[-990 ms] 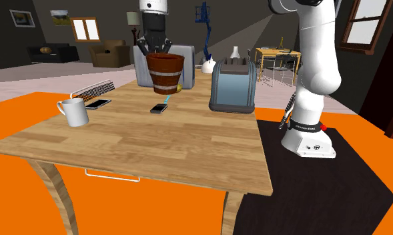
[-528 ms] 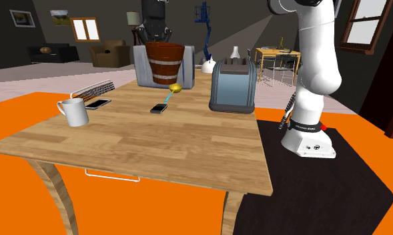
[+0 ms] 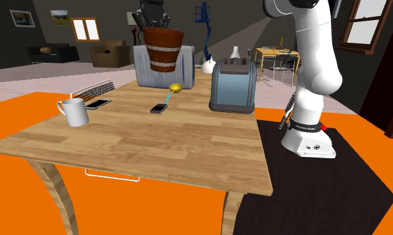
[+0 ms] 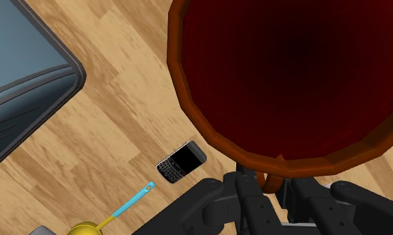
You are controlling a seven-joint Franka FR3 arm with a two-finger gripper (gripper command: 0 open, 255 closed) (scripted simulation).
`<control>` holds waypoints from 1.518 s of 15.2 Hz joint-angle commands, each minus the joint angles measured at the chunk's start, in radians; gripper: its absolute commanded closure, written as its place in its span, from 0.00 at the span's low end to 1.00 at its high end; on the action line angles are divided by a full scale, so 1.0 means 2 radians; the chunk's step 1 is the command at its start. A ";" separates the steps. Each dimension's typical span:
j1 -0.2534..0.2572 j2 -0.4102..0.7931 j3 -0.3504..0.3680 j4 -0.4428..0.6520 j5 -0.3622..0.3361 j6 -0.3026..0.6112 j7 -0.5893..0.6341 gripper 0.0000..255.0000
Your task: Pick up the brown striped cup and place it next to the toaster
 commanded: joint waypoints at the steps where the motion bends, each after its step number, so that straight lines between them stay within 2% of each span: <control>1: 0.003 0.005 0.000 0.022 -0.002 -0.017 -0.001 1.00; 9: 0.032 0.055 -0.001 0.153 -0.026 -0.100 0.001 1.00; 12: -0.022 -0.021 -0.003 0.042 0.010 -0.060 -0.030 1.00; 15: -0.061 -0.079 -0.015 -0.034 0.038 -0.036 -0.067 1.00; 23: -0.125 -0.191 -0.066 -0.166 0.086 -0.008 -0.174 1.00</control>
